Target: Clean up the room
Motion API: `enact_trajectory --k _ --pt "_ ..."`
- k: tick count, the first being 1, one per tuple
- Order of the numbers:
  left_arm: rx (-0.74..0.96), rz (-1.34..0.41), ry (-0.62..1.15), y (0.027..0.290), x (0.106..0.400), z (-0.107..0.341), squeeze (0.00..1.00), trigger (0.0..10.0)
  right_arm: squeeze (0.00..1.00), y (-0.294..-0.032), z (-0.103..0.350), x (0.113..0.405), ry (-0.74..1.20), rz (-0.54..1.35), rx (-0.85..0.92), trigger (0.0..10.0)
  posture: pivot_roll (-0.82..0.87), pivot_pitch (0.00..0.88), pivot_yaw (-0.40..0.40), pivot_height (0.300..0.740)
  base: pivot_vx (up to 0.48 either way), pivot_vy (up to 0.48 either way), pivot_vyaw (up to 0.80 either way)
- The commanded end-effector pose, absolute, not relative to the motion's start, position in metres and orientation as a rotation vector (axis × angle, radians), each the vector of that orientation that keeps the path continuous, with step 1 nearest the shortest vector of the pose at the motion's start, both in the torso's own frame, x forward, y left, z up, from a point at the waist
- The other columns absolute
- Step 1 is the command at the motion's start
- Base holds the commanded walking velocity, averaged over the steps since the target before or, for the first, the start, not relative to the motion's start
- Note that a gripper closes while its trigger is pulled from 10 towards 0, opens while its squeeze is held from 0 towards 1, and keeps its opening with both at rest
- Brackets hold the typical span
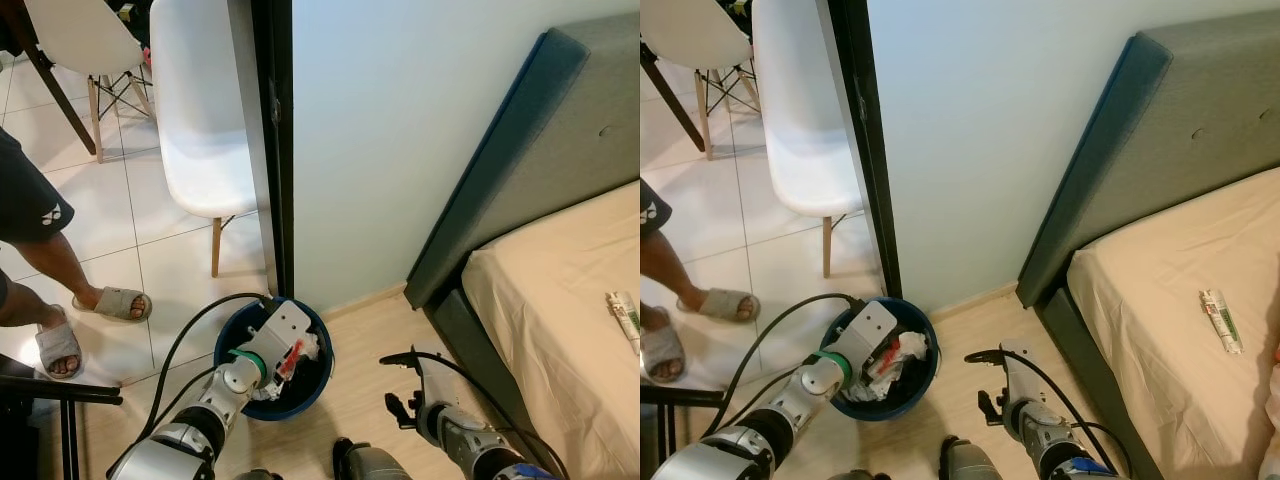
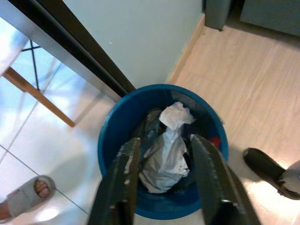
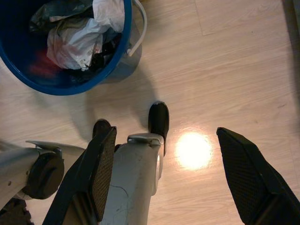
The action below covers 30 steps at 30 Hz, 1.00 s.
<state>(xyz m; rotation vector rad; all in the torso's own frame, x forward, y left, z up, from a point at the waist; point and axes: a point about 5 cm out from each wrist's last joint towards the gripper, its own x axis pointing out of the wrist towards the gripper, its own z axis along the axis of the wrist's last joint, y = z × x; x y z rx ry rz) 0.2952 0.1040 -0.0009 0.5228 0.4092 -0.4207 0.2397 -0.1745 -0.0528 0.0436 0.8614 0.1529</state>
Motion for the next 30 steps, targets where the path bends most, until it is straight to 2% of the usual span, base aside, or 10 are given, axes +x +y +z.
enact_trajectory --k 1,8,9,10,14,16,17,22,24,30 --pt "0.546 -0.423 0.447 0.108 0.29 -0.008 1.0 10.0 0.0 -0.176 -0.055 0.237 0.866 0.146 0.051 10.0 -0.09 0.114 0.051 0.74 0.0 0.0 0.0" --pt "0.545 -0.401 0.455 0.112 0.289 -0.009 1.0 10.0 0.0 -0.175 -0.055 0.236 0.865 0.148 0.055 10.0 -0.09 0.114 0.054 0.74 0.0 0.0 0.0" --pt "0.522 -0.373 0.465 0.116 0.289 -0.01 0.12 10.0 0.0 -0.174 -0.055 0.236 0.865 0.15 0.056 10.0 -0.09 0.11 0.055 0.74 0.0 0.0 0.0" --pt "0.469 -0.326 0.486 0.123 0.288 -0.012 0.0 10.0 0.0 -0.173 -0.055 0.236 0.865 0.153 0.058 10.0 -0.09 0.106 0.057 0.74 0.0 0.0 0.0" --pt "0.355 -0.234 0.524 0.136 0.283 -0.016 0.0 10.0 0.0 -0.171 -0.055 0.236 0.864 0.156 0.061 10.0 -0.09 0.097 0.056 0.74 0.0 0.0 0.0" --pt "0.192 -0.056 0.597 0.166 0.267 -0.03 0.0 10.0 0.0 -0.168 -0.056 0.235 0.874 0.165 0.053 10.0 -0.07 0.08 0.045 0.74 0.0 0.0 0.0" --pt "0.192 -0.056 0.597 0.166 0.267 -0.03 0.0 10.0 0.0 -0.168 -0.056 0.235 0.874 0.165 0.053 10.0 -0.07 0.08 0.045 0.74 0.0 0.0 0.0" --pt "0.071 0.13 0.692 0.199 0.234 -0.05 0.0 10.0 0.0 -0.165 -0.058 0.233 0.89 0.178 0.037 10.0 -0.05 0.069 0.032 0.74 0.0 0.0 0.0" --pt "0.017 0.234 0.761 0.217 0.207 -0.063 0.0 10.0 0.0 -0.162 -0.058 0.234 0.897 0.196 0.017 10.0 -0.03 0.059 0.026 0.74 0.0 0.0 0.0" --pt "-0.011 0.283 0.8 0.225 0.191 -0.071 0.0 10.0 0.0 -0.158 -0.058 0.235 0.904 0.212 -0.003 10.0 -0.03 0.055 0.025 0.74 0.0 0.0 -0.13"
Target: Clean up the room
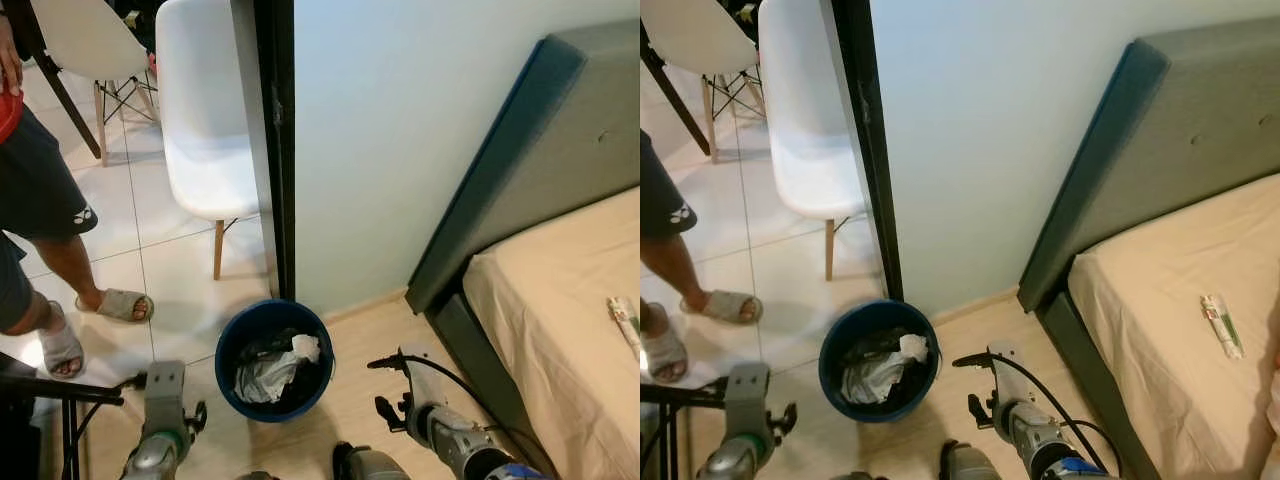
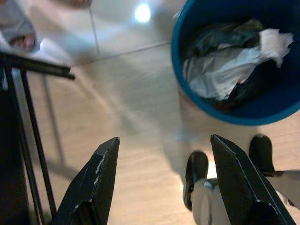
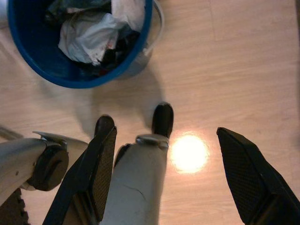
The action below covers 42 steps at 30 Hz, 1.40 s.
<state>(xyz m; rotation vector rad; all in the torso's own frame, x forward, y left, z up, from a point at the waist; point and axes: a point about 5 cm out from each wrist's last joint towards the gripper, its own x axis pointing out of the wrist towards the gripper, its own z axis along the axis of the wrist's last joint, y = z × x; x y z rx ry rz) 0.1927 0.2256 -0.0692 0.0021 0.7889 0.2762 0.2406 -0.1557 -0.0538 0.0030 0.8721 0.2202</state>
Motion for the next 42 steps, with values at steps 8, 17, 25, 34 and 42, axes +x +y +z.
enact_trajectory --k 8,17,25,34,42 --pt "-0.055 0.317 0.869 0.227 0.173 -0.08 0.0 10.0 0.0 -0.157 -0.057 0.236 0.905 0.22 -0.01 10.0 -0.04 0.035 0.019 0.74 0.0 0.0 -0.77" --pt "-0.064 0.328 0.959 0.227 0.149 -0.091 0.0 10.0 0.0 -0.16 -0.059 0.233 0.922 0.221 -0.025 10.0 -0.04 0.02 0.017 0.74 0.0 0.0 -0.47" --pt "-0.049 0.305 0.978 0.224 0.144 -0.093 0.0 10.0 0.0 -0.159 -0.06 0.231 0.931 0.232 -0.027 10.0 -0.03 0.021 0.016 0.74 0.0 0.0 -0.75" --pt "-0.043 0.286 0.966 0.223 0.148 -0.092 0.0 10.0 0.0 -0.158 -0.06 0.231 0.934 0.229 -0.023 10.0 -0.03 0.026 0.022 0.74 0.0 0.0 -0.77" --pt "-0.062 0.274 0.945 0.221 0.154 -0.09 0.0 10.0 0.0 -0.159 -0.062 0.229 0.945 0.226 -0.025 10.0 -0.03 0.018 0.022 0.74 0.0 0.0 -0.77"
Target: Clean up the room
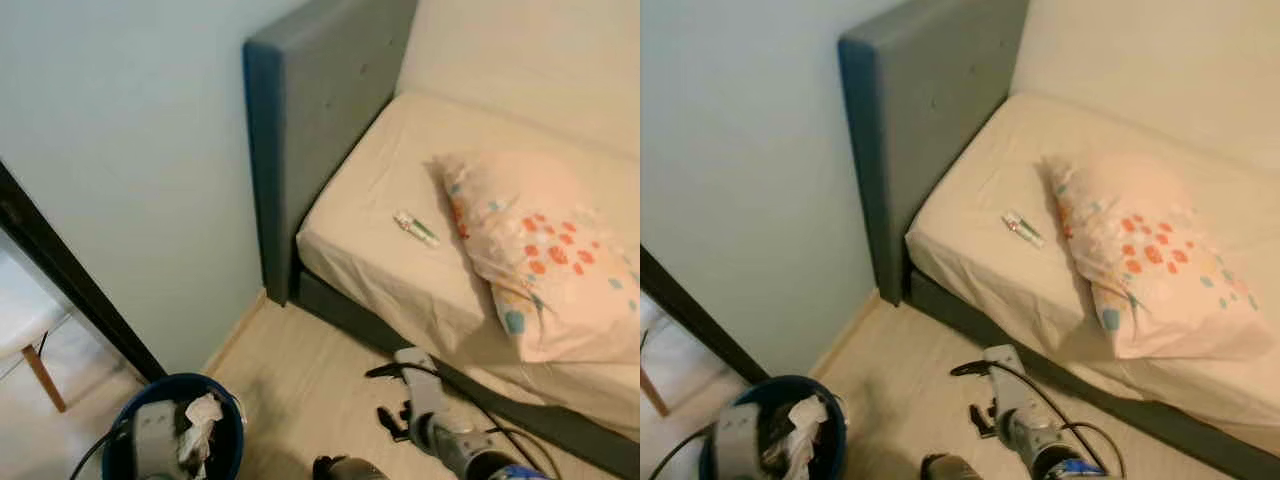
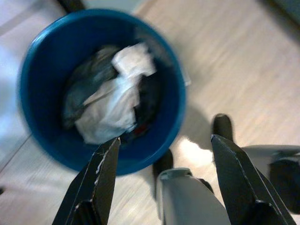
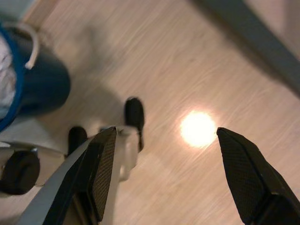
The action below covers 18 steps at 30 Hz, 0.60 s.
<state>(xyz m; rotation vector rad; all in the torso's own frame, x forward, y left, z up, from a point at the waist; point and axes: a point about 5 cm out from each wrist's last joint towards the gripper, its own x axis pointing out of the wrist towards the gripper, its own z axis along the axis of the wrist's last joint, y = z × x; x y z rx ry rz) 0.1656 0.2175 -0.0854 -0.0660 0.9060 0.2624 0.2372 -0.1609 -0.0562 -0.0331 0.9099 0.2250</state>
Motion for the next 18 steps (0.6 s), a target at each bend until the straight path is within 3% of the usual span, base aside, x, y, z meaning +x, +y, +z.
enact_trajectory --k 1,18 --pt "-0.062 0.274 0.945 0.221 0.154 -0.09 0.0 10.0 0.0 -0.159 -0.062 0.229 0.945 0.226 -0.025 10.0 -0.03 0.018 0.022 0.74 0.0 0.0 -0.77" --pt "-0.046 0.251 0.906 0.221 0.164 -0.085 0.0 10.0 0.0 -0.157 -0.058 0.235 0.928 0.213 -0.019 10.0 -0.02 0.0 0.024 0.74 0.0 0.0 -0.77"
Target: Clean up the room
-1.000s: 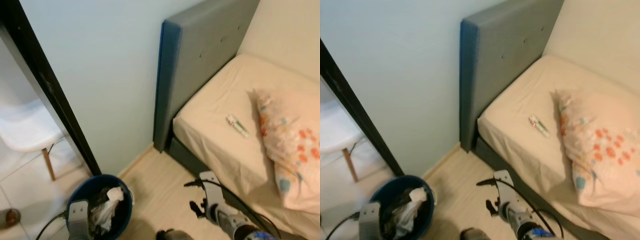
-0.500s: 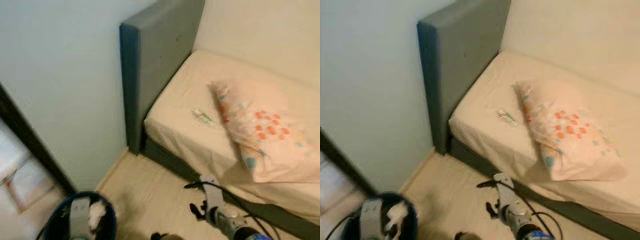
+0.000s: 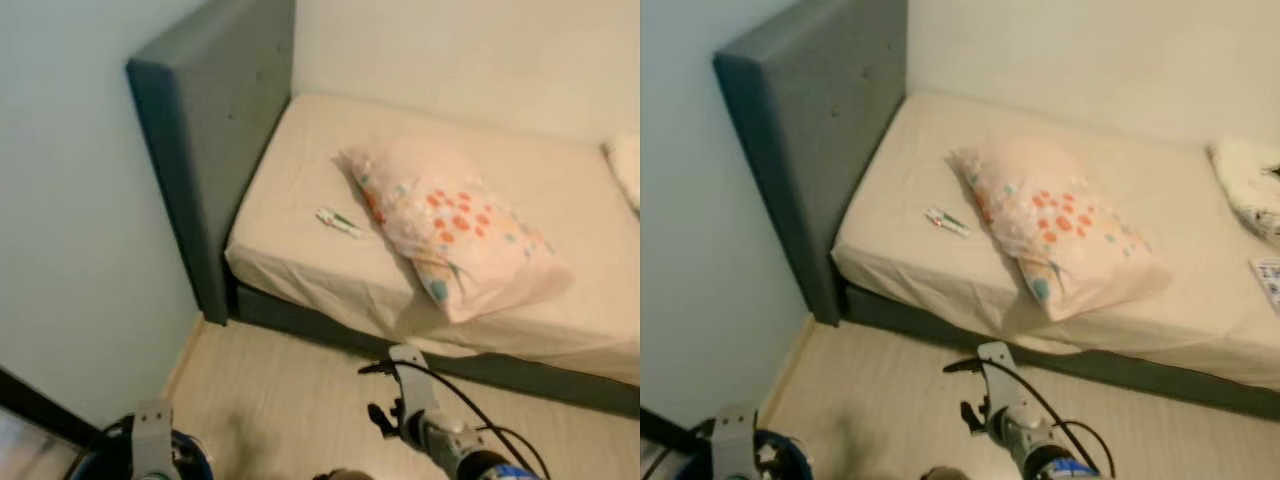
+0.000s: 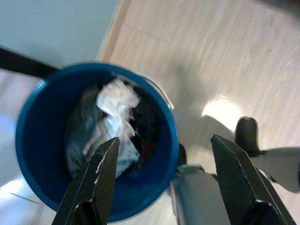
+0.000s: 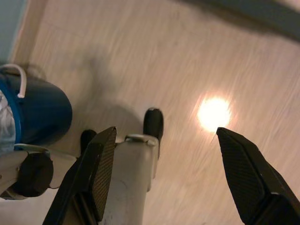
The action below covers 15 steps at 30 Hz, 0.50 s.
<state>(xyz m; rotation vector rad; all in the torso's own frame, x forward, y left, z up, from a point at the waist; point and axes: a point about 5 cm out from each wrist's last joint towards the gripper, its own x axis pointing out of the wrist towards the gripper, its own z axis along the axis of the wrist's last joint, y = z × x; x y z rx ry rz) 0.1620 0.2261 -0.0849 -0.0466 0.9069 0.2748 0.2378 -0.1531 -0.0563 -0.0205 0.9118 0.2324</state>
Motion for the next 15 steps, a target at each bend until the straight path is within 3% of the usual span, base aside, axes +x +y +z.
enact_trajectory --k 1,15 --pt "-0.046 0.249 0.907 0.2211 0.1635 -0.0854 0.0 10.0 0.0 -0.1575 -0.0583 0.2347 0.928 0.213 -0.019 10.0 -0.02 0.0 0.024 0.74 0.0 0.0 -0.77" --pt "-0.023 0.226 0.912 0.2189 0.1617 -0.0865 0.0 10.0 0.0 -0.1575 -0.0563 0.2377 0.916 0.219 -0.026 10.0 -0.02 0.0 0.015 0.74 0.0 0.0 -0.77"
